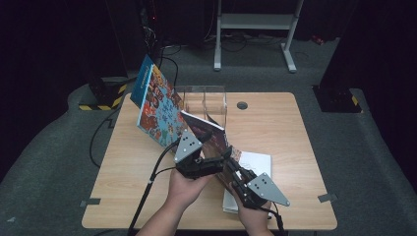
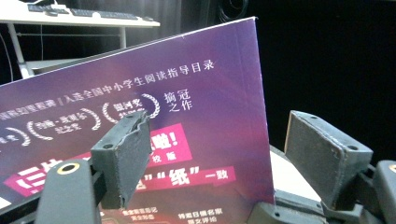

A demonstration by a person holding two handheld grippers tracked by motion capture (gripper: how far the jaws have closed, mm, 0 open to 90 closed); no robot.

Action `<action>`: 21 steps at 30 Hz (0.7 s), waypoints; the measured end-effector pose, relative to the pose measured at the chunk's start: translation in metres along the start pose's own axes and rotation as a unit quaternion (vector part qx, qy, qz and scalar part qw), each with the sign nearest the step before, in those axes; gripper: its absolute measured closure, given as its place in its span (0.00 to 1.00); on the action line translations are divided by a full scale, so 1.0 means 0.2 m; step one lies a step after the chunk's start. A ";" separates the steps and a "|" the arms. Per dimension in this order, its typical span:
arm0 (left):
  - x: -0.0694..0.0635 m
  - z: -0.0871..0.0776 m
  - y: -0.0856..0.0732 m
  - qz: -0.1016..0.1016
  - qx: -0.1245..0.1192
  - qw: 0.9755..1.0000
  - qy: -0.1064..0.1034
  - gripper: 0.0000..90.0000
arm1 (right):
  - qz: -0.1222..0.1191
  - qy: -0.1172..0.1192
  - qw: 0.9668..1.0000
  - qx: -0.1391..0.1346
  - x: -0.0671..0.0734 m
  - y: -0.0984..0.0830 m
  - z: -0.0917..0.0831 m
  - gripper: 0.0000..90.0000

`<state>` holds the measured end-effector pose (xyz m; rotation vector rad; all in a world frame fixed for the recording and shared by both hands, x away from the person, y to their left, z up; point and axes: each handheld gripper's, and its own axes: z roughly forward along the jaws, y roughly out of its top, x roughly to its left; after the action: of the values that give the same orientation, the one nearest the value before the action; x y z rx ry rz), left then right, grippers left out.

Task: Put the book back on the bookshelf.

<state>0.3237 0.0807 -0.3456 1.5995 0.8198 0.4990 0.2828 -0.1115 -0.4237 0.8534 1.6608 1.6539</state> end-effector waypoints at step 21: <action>0.05 0.02 -0.05 -0.022 0.021 0.999 0.030 0.18 | -0.039 0.009 0.999 0.009 0.11 -0.03 0.03 0.94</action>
<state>0.3315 0.0855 -0.3568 1.6080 0.9129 0.5036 0.2741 -0.0909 -0.4293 0.7742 1.7022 1.5994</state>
